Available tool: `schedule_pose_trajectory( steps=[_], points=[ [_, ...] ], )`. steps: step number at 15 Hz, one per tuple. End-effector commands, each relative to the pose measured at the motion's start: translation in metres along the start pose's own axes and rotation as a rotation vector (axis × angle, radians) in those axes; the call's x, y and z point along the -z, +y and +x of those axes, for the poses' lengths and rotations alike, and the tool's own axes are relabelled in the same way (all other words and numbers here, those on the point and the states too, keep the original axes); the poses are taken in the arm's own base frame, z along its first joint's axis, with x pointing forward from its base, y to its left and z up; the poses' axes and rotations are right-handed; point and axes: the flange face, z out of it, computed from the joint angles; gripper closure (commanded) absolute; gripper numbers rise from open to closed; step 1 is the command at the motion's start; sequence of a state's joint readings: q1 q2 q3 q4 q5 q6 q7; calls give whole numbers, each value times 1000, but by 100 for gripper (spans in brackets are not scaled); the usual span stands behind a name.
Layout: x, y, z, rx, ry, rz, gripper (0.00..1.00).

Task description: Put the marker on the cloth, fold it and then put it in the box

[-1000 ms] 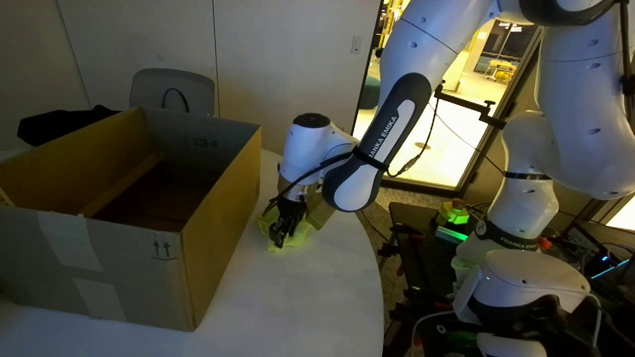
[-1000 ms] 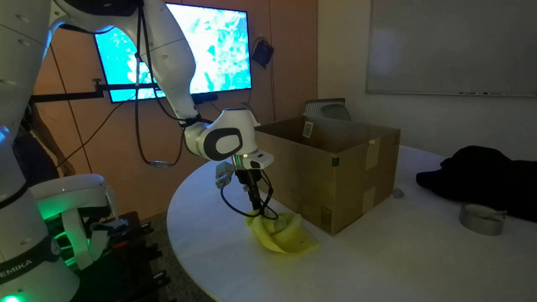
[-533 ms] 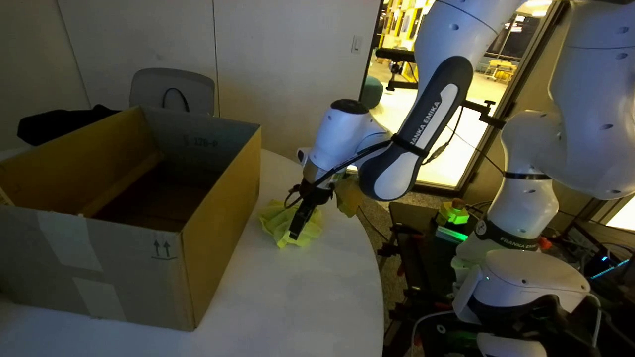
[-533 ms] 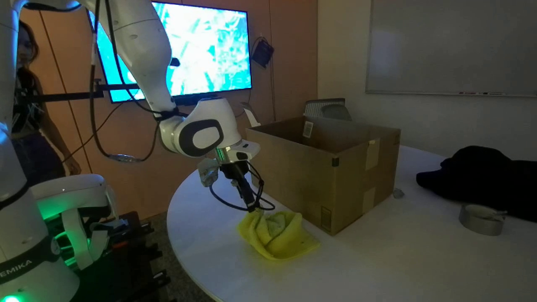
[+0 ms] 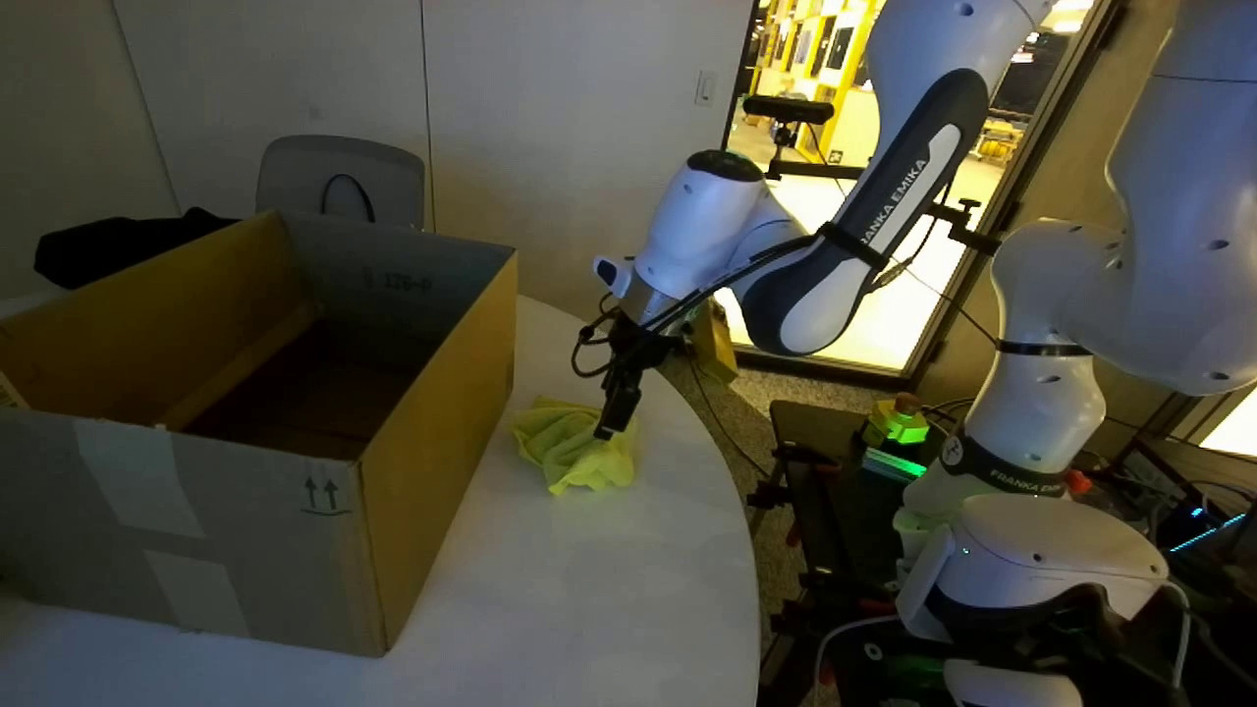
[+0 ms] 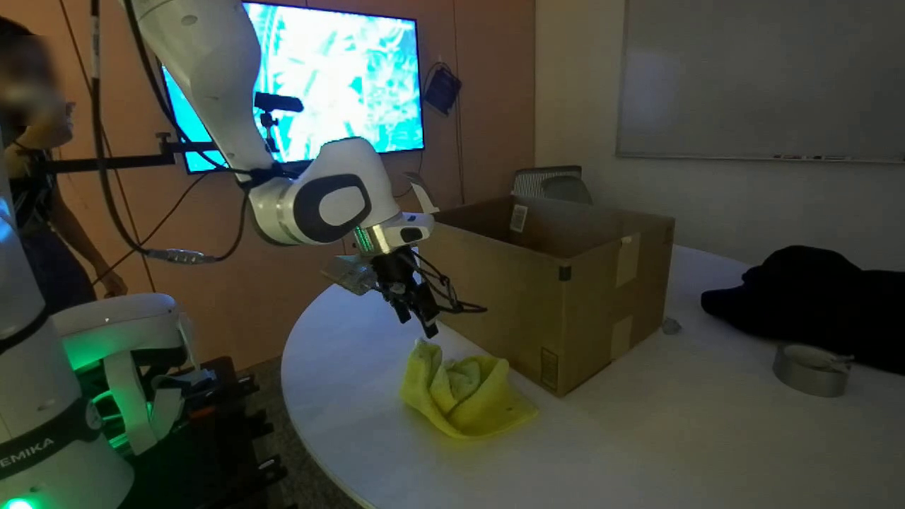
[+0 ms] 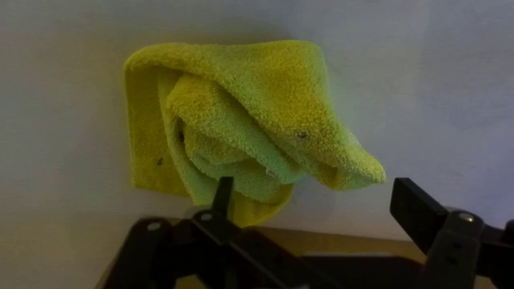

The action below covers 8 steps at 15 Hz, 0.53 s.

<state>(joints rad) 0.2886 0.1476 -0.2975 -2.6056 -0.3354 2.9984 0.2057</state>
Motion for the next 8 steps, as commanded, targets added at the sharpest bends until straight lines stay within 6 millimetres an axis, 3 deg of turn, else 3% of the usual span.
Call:
schedule_pose_trajectory(
  steps=[1,8],
  points=[
    [1,-8,3,199,-16,8,0],
    [-41,2,15,553,-75,37,0]
  ],
)
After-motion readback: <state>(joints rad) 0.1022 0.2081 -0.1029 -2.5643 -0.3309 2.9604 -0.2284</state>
